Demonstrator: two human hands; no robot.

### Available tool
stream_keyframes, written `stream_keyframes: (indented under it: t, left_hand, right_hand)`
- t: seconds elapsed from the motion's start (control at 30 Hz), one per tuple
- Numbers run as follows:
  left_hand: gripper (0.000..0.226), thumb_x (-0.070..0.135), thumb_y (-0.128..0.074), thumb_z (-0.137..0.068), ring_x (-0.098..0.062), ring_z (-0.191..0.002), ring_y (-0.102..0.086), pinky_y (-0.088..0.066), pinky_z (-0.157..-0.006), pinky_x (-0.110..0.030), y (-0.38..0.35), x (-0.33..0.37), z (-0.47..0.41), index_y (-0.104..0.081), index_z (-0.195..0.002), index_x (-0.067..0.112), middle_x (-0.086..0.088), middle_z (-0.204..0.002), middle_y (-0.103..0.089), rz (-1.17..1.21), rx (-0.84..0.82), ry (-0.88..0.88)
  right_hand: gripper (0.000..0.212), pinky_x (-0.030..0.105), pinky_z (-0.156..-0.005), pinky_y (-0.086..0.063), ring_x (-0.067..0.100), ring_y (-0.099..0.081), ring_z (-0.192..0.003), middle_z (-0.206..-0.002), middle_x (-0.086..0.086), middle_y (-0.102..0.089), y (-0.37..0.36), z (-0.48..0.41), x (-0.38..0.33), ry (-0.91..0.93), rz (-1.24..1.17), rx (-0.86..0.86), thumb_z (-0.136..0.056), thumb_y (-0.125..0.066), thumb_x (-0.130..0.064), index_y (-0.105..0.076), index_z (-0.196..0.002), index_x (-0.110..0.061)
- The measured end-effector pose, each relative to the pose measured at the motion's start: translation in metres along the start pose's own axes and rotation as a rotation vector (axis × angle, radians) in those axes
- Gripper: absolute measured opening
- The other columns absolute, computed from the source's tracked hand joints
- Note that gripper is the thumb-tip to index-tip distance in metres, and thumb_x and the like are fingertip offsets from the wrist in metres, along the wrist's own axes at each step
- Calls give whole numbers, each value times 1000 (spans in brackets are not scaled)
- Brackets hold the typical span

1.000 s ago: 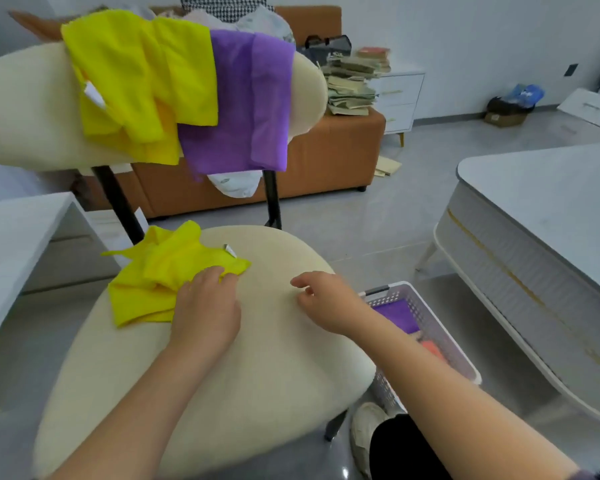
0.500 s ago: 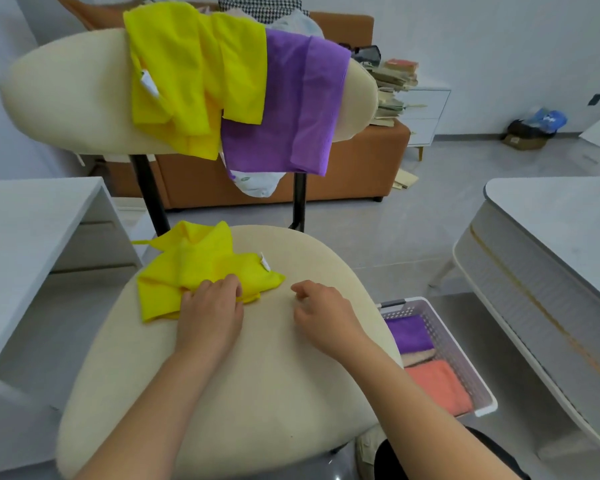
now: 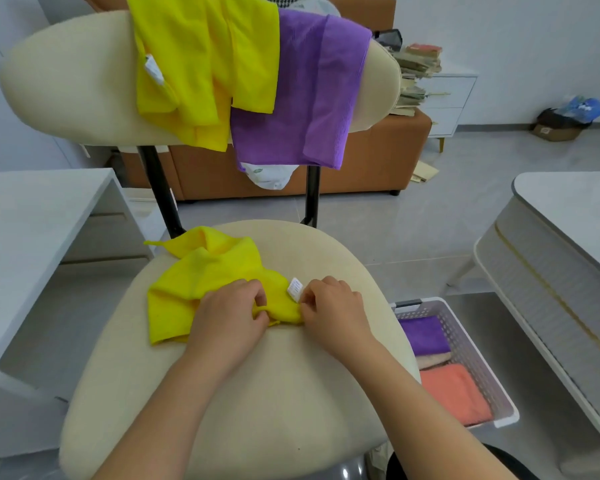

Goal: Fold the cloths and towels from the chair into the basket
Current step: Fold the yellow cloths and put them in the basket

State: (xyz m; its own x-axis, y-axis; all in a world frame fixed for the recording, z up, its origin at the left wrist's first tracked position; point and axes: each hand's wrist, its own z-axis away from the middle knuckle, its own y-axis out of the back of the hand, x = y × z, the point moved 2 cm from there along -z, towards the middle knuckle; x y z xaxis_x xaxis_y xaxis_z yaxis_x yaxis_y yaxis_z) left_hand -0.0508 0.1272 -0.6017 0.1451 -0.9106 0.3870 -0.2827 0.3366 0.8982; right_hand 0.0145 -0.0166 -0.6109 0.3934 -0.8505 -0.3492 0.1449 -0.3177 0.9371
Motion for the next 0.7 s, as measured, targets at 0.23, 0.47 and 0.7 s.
stream_keyframes:
  t: [0.23,0.47,0.7]
  left_hand:
    - [32,23,-72,-68,-17,-87,-50,-22,-73,-30,-5,2,-5,-41,-61,29,10,-82,-46,-87,18,-94]
    - [29,37,-62,-81,-18,-69,-50,-35,-59,-32,-1,3,-4,-43,-102,31,7,-70,-49,151,-145,21]
    - [31,14,-56,-89,-14,-65,-52,-41,-63,-35,3,-3,-4,-57,-117,28,7,-64,-49,218,-134,-77]
  right_hand:
    - [28,35,-84,-32,23,-56,-102,-104,-1,-64,-2,0,-4,-38,-88,-95,-90,-49,-36,-54,-111,-19]
    - [22,33,-70,-34,23,-47,-76,-79,-3,-51,6,3,-10,15,-222,-67,-87,-52,-24,-37,-71,-26]
    - [19,15,-70,-43,7,-54,-75,-77,-15,-57,23,8,-10,265,-624,55,-84,-65,-8,-65,-100,-19]
